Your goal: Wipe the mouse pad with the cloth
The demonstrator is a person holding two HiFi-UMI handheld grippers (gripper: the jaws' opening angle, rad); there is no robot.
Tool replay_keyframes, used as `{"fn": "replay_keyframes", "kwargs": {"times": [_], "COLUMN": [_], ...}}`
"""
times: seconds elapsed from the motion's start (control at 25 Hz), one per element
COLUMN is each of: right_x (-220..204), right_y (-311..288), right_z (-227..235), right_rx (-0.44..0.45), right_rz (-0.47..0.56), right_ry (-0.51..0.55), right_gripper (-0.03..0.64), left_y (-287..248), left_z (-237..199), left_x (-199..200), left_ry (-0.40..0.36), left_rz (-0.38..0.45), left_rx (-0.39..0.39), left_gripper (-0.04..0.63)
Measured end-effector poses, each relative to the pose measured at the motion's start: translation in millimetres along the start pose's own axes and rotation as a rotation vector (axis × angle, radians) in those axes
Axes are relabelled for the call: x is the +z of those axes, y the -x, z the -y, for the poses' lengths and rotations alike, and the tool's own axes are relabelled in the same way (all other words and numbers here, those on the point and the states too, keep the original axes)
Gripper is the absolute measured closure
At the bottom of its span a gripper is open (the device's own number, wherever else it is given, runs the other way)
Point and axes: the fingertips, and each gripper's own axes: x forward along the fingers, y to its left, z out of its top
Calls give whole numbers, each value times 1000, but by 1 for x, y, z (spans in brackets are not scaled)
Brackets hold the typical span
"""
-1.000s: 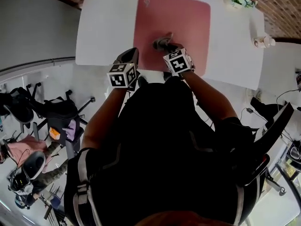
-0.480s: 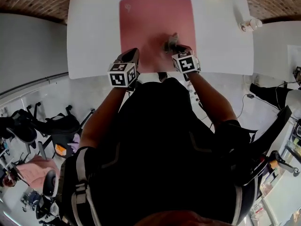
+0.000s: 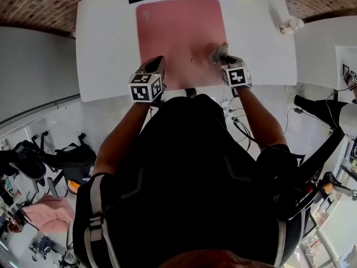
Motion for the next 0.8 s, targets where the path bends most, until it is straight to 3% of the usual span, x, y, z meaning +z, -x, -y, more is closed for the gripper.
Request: {"fn": "replay_keyframes", "kwargs": {"times": [0.16, 0.36, 0.6, 0.8], "right_x": [-8, 21, 104, 163], "right_y": [5, 27, 40, 27], "right_z": [25, 41, -3, -97], "right_rx": [-46, -85, 35, 240], "right_rz": [-19, 53, 173, 230], "right_ry": [-37, -30, 94, 236], "right_gripper": [591, 591, 591, 591], "left_y": [-4, -3, 16, 54], "left_z": [-1, -5, -33, -54], "left_x": [8, 26, 45, 49], "left_ry": [-6, 1, 42, 83], "left_rz": [14, 69, 143, 215], "left_rx": [-9, 6, 104, 188], "left_gripper": [594, 594, 594, 594]}}
